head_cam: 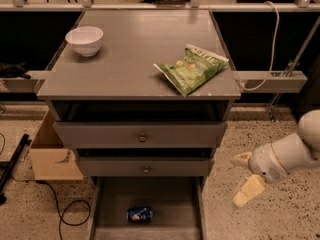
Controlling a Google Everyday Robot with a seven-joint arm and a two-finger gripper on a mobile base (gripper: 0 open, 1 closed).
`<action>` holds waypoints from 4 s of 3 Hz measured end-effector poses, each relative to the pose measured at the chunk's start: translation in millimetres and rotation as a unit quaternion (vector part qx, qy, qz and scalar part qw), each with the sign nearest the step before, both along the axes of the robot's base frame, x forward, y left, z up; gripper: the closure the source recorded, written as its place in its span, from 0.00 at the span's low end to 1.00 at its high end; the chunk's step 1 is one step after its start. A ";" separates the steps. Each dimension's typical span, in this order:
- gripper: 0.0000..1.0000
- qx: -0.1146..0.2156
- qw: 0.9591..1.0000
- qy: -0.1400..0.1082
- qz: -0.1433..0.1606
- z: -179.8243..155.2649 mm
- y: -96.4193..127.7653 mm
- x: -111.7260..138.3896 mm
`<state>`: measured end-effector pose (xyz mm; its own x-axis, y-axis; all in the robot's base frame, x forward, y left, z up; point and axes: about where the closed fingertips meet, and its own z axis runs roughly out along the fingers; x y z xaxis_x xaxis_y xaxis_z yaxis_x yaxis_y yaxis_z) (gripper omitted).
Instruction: Pick pepsi can from bottom drawer and place on counter
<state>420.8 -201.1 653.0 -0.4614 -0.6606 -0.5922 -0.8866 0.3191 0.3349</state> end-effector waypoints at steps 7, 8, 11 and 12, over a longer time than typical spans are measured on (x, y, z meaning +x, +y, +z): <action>0.00 0.129 0.989 0.065 -0.020 -164.5 73.9 -29.6; 0.00 0.138 0.988 0.065 -0.023 -180.3 79.7 -23.9; 0.00 0.162 0.987 0.009 0.003 -185.9 110.4 -15.3; 0.00 0.166 0.986 0.008 -0.002 -189.2 111.4 -15.3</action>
Offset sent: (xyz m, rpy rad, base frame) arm -0.0284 0.0716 -0.1240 0.2073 0.0860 0.0210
